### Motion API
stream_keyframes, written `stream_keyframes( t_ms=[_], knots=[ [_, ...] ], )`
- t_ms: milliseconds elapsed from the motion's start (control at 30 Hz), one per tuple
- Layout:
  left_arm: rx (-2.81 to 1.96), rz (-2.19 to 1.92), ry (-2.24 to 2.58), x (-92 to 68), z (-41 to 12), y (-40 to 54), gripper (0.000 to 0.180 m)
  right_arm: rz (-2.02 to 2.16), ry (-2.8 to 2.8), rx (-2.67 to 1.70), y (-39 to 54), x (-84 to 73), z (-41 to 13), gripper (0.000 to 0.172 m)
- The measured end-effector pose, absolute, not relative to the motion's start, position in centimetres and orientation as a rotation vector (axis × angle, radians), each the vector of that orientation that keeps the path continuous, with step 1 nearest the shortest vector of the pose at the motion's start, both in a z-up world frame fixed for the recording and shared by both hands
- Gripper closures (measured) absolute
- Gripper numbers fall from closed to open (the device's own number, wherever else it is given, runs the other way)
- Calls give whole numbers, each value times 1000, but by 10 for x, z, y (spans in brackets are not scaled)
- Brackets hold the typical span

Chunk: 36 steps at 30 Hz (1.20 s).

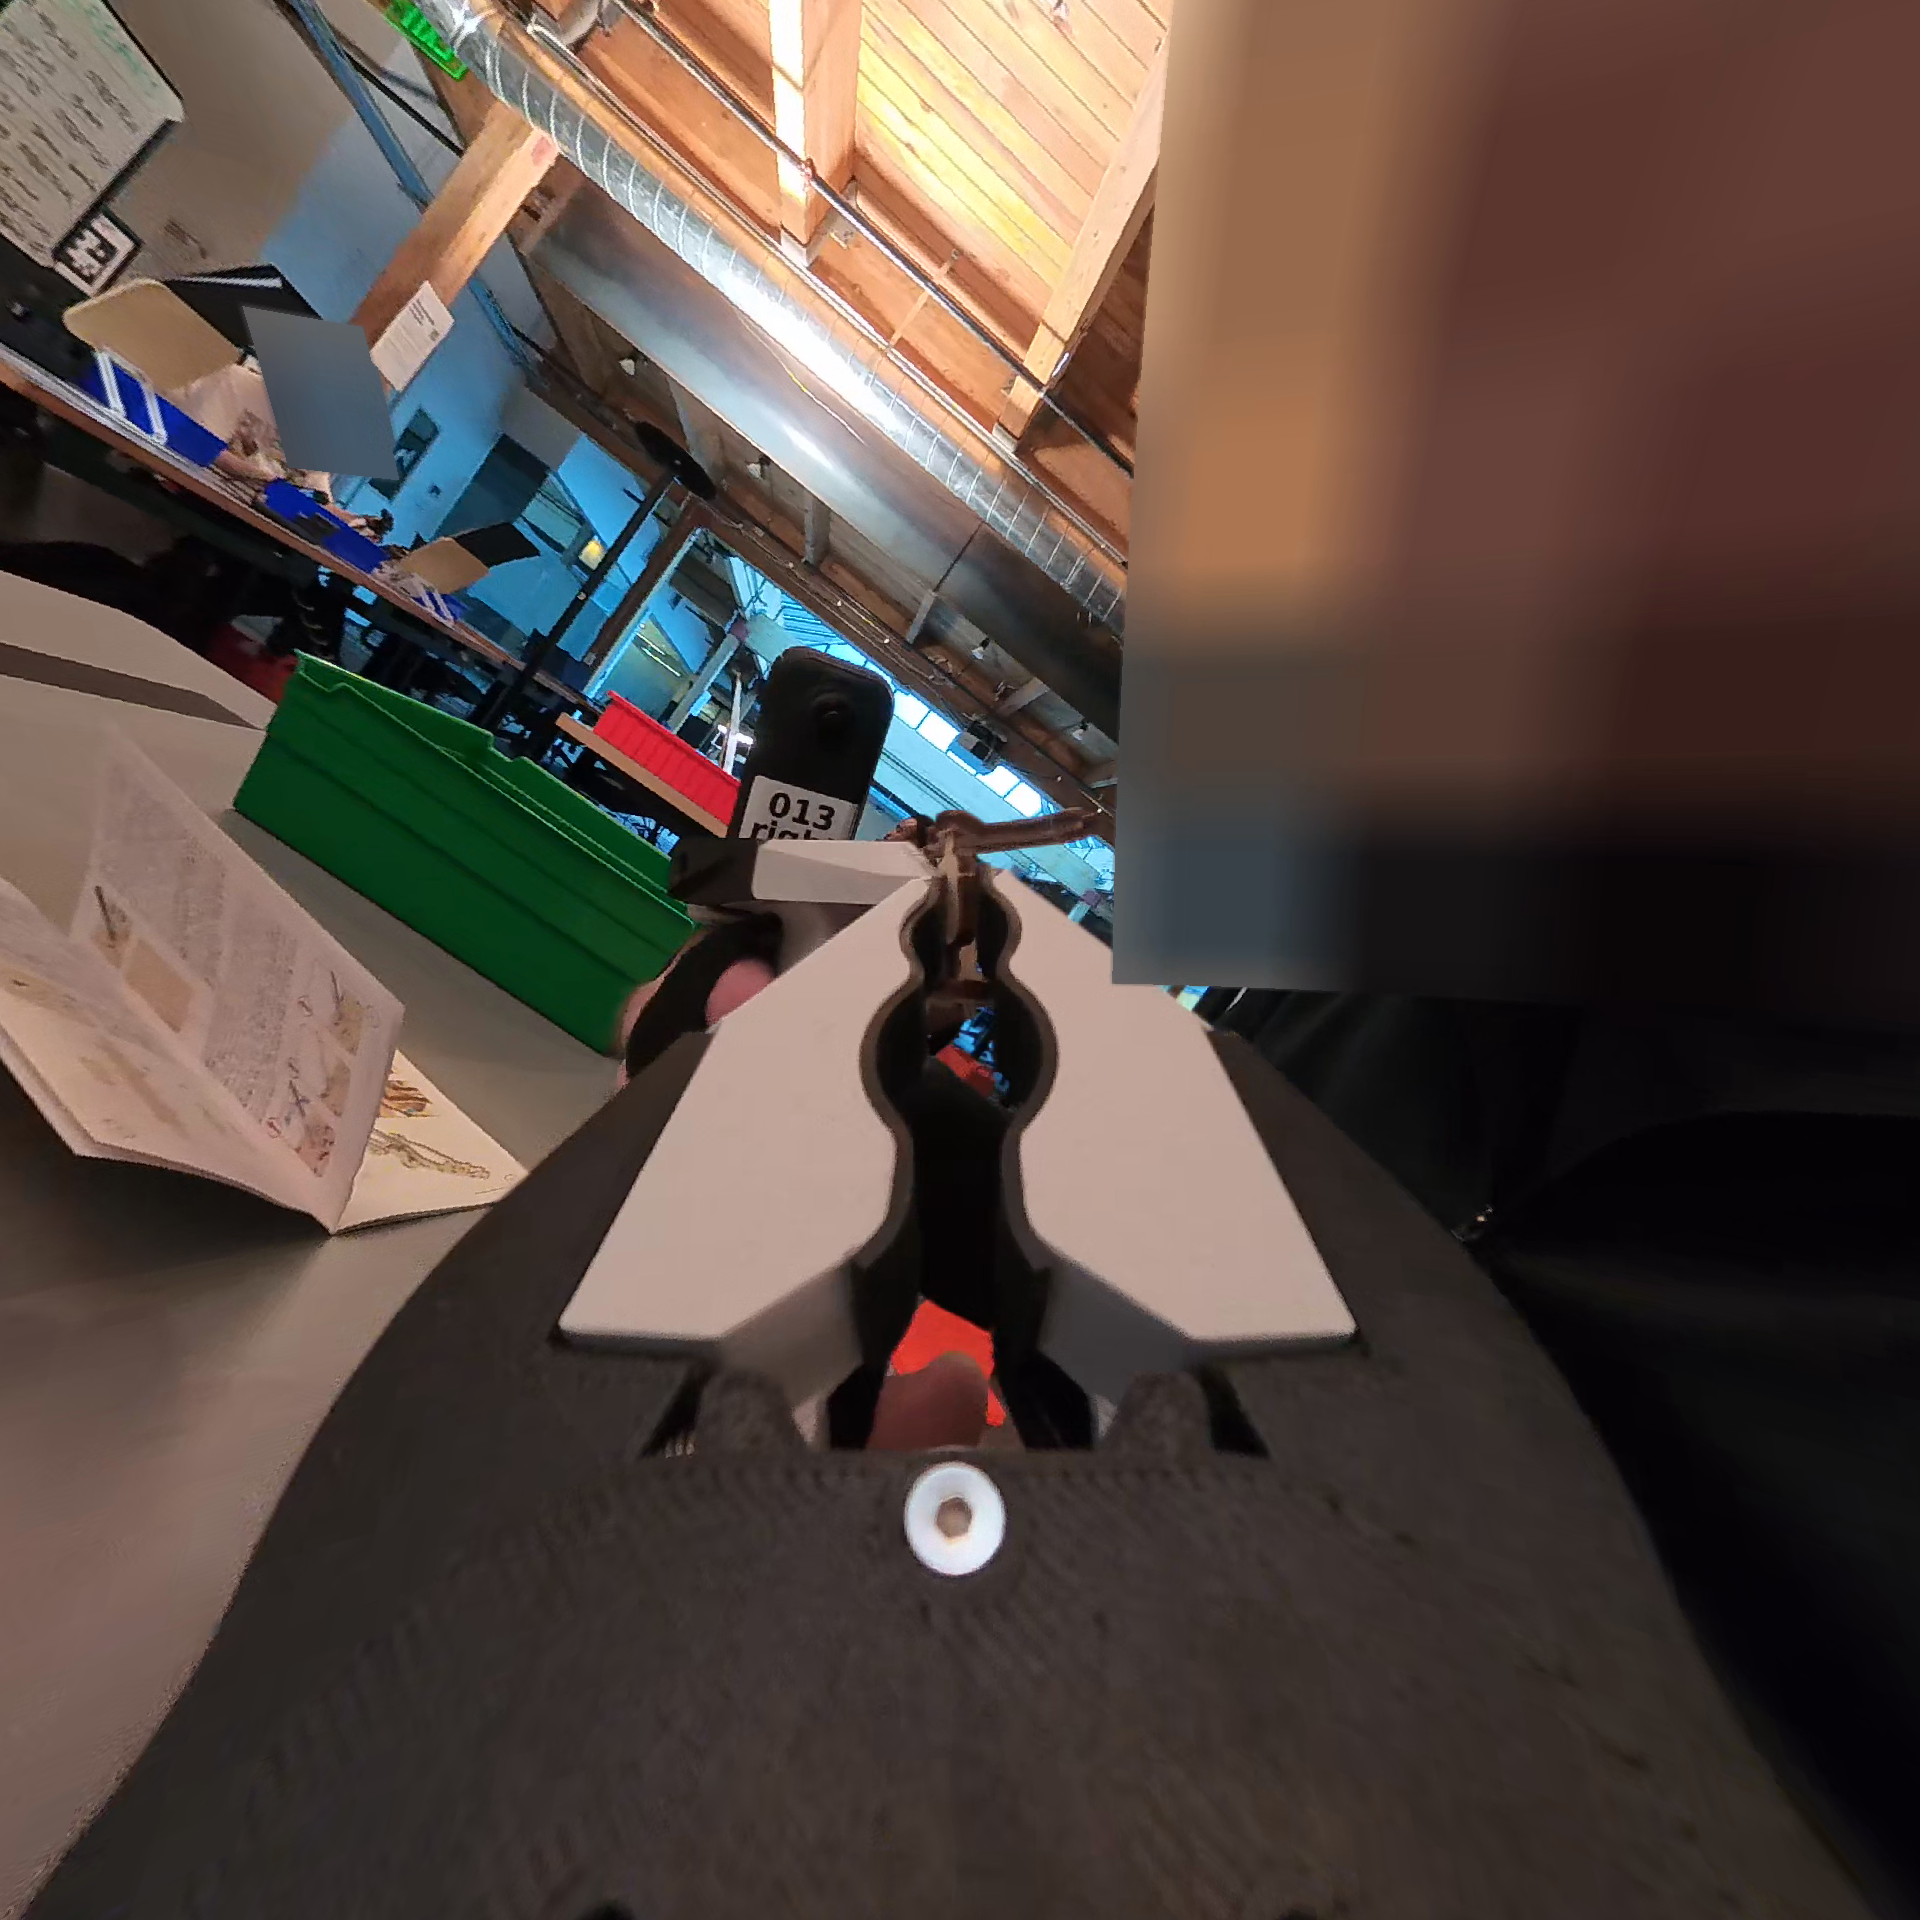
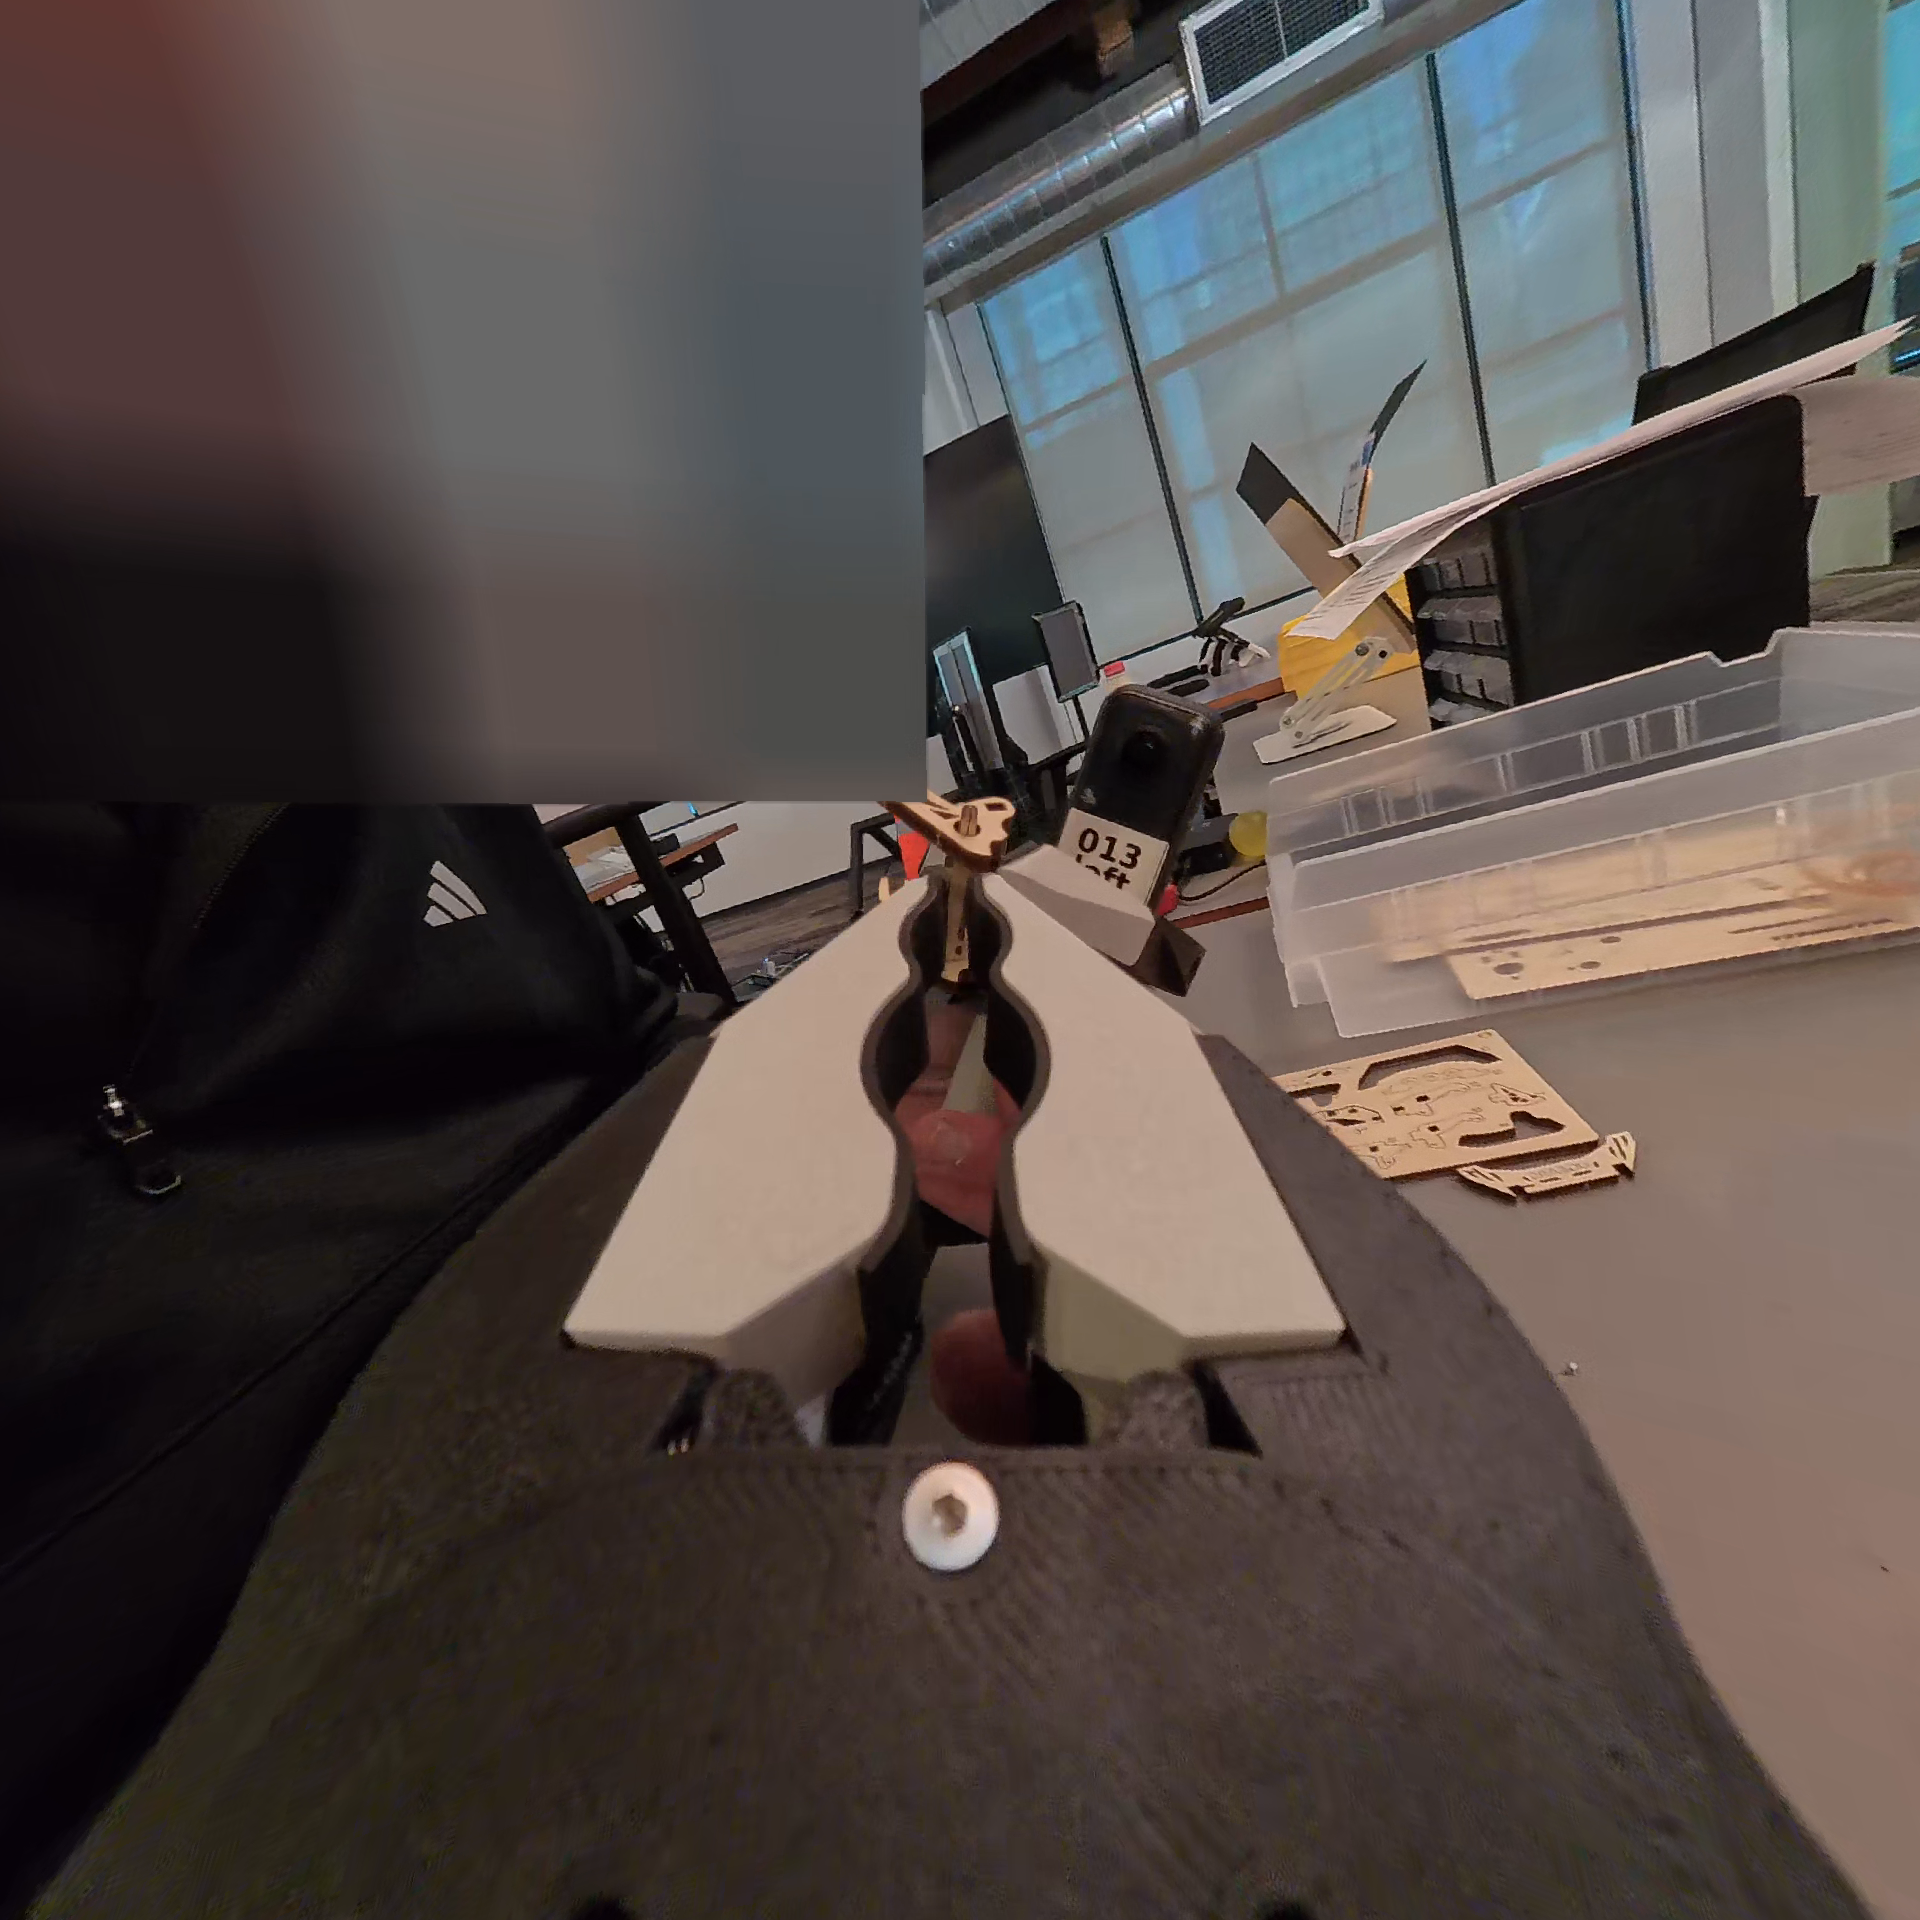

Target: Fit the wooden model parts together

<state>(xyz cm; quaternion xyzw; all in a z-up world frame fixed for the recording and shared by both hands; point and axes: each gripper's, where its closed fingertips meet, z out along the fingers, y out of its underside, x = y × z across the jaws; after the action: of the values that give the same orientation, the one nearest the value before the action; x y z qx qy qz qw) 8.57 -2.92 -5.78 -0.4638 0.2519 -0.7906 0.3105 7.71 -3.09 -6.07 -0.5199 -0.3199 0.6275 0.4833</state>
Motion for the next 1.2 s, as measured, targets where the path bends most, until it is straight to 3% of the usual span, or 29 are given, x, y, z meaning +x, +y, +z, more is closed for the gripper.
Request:
stream_keyframes(
  t_ms=[167, 300, 667, 867, 1200],
  knots=[
    [-1262, -2102, 610, 88, -61, -23, 178, 1546, -739, -1289, -25, 80, -64, 170],
    [-1334, -2057, 510, 87, -71, -8, 179, 1504, -680, -1352, -15, 83, -70, 158],
    [-1392, -1914, 472, 91, -81, 1, 178, 1450, -579, -1474, 1, 83, -84, 169],
    [-1418, -1681, 496, 91, -85, 9, 178, 1388, -518, -1549, 7, 86, -92, 151],
    [-1432, -1226, 628, 93, -89, 14, 178, 1232, -446, -1689, 15, 79, -103, 169]
  ],
)
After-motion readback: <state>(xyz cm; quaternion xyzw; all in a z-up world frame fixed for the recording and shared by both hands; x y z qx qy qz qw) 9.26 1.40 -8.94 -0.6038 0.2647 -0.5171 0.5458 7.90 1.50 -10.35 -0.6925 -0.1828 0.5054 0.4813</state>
